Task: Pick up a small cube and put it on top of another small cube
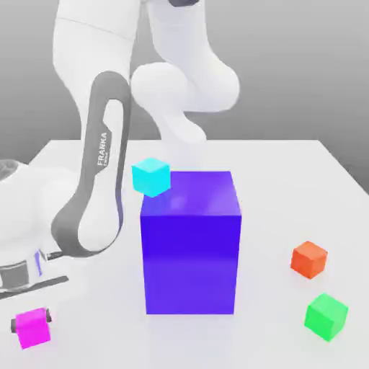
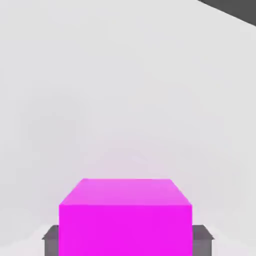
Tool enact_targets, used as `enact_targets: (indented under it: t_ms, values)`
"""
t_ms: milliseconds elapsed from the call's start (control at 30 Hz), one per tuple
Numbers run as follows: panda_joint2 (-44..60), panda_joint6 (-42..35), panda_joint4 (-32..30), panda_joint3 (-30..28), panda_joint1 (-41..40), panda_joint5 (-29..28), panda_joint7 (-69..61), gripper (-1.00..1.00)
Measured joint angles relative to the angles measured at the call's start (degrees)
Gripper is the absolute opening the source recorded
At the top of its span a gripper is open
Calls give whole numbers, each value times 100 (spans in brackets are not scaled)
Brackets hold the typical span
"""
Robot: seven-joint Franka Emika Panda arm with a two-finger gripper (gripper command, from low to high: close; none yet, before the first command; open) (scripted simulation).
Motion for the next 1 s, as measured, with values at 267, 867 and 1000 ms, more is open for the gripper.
enact_targets:
  t_ms: [267, 867, 1000]
  values:
    - [-952, -657, -276, -402, 779, -830, 763, -100]
    - [-1373, -324, -766, 1509, 4198, -2292, 3373, -100]
    - [-1225, -208, -726, 1562, 4300, -2323, 3437, 100]
